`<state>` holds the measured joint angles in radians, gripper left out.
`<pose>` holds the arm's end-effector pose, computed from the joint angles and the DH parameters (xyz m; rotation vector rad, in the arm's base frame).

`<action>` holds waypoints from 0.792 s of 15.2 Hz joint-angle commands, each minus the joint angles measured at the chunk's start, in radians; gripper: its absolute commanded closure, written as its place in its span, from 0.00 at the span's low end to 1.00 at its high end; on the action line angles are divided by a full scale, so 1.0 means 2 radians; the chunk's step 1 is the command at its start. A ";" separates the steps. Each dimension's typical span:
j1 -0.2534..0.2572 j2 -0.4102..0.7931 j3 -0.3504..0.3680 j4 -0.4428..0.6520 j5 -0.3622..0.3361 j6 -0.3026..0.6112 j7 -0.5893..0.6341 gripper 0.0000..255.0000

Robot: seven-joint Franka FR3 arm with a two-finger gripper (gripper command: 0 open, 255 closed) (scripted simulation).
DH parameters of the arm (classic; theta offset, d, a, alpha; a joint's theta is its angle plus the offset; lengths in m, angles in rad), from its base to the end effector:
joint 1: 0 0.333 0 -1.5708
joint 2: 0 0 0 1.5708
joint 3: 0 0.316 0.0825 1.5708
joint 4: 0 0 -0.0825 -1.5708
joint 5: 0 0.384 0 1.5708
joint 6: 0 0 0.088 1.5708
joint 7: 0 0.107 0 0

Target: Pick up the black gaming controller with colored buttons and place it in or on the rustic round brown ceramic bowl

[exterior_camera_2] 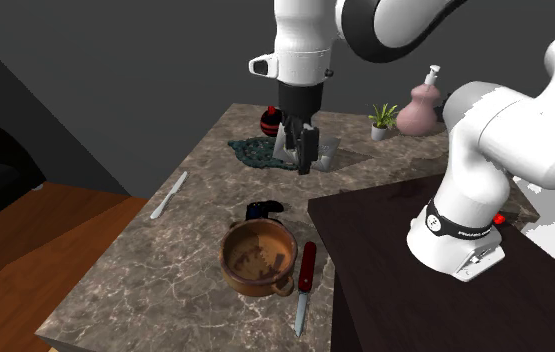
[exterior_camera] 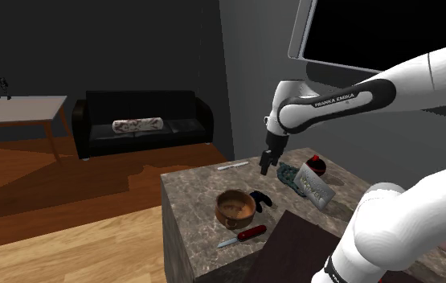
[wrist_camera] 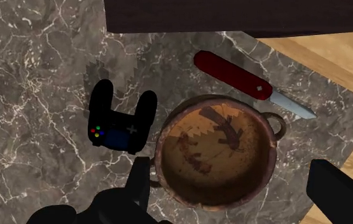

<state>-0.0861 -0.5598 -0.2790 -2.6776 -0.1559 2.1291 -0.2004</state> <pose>0.3394 -0.1321 0.4016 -3.1267 0.0636 -0.0057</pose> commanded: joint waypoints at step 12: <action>-0.003 0.255 -0.090 0.013 0.023 0.234 -0.127 0.00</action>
<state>-0.0910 -0.0890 -0.4470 -2.6537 -0.1239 2.5616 -0.4261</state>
